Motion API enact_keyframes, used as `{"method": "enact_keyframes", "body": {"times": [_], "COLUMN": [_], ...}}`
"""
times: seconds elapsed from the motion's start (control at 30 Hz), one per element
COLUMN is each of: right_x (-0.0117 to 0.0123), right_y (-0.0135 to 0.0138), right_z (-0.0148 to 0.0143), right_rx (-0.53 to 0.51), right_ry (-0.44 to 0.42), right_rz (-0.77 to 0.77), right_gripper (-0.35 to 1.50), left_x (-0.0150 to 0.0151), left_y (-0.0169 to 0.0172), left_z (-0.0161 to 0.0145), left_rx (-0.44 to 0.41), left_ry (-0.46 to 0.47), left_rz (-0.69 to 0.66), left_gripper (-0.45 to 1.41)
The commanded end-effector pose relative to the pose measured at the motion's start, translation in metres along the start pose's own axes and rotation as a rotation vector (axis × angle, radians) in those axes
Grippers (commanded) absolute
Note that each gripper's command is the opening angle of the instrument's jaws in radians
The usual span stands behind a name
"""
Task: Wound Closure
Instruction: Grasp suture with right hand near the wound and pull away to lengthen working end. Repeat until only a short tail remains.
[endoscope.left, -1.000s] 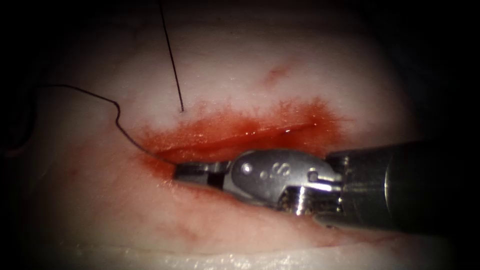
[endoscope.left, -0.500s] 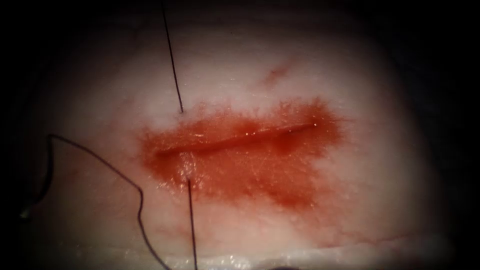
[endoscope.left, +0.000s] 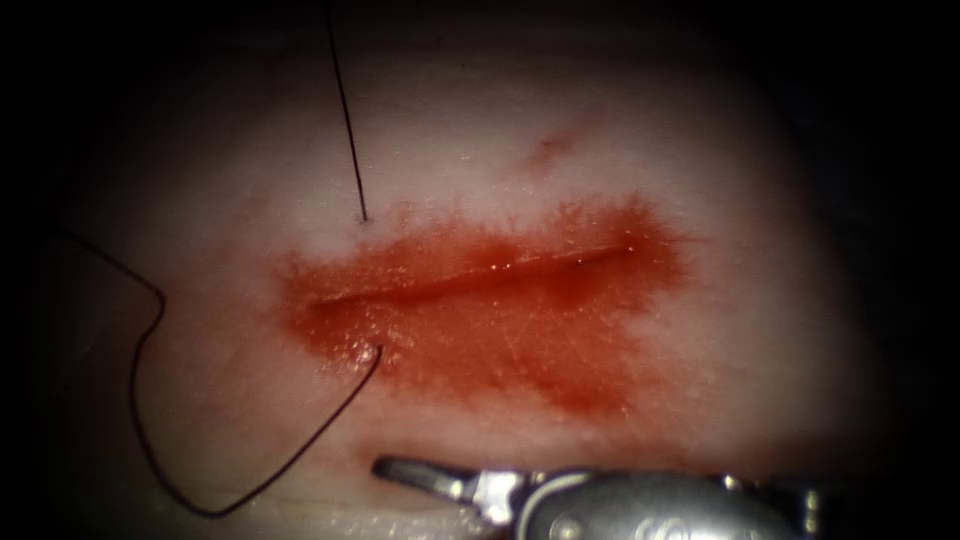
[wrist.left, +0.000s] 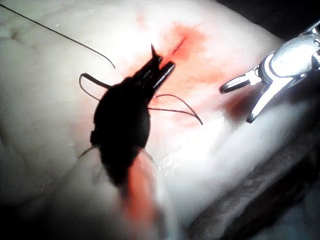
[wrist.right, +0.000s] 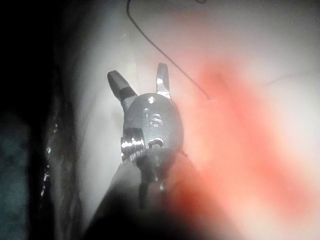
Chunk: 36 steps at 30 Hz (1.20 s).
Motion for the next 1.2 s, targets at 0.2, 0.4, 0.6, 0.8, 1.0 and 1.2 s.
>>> {"method": "enact_keyframes", "body": {"times": [0.2, 0.4, 0.6, 0.8, 1.0, 1.2], "right_x": [-0.0020, -0.0040, -0.0061, -0.0076, -0.0073, -0.0064], "right_y": [0.0040, 0.0056, 0.0064, 0.0072, 0.0067, 0.0050], "right_z": [0.0024, 0.0062, 0.0081, 0.0083, 0.0076, 0.0057], "right_rx": [-0.057, -0.062, -0.065, -0.039, -0.031, -0.009], "right_ry": [-0.030, -0.117, -0.144, -0.212, -0.219, -0.218], "right_rz": [-0.205, -0.251, -0.277, -0.225, -0.164, -0.144], "right_gripper": [1.23, 1.11, 1.06, -0.35, -0.35, -0.35], "left_x": [-0.0016, -0.0034, -0.0037, -0.0037, -0.0036, -0.0037], "left_y": [-0.0018, -0.0032, -0.0031, -0.0028, -0.0030, -0.0029], "left_z": [0.0014, 0.0026, 0.0024, 0.0024, 0.0025, 0.0030], "left_rx": [-0.006, 0.001, -0.002, -0.009, -0.010, -0.015], "left_ry": [0.010, 0.017, 0.019, 0.021, 0.021, 0.029], "left_rz": [0.013, 0.030, 0.023, 0.023, 0.022, 0.023], "left_gripper": [-0.45, -0.45, -0.45, -0.45, -0.45, -0.45]}}
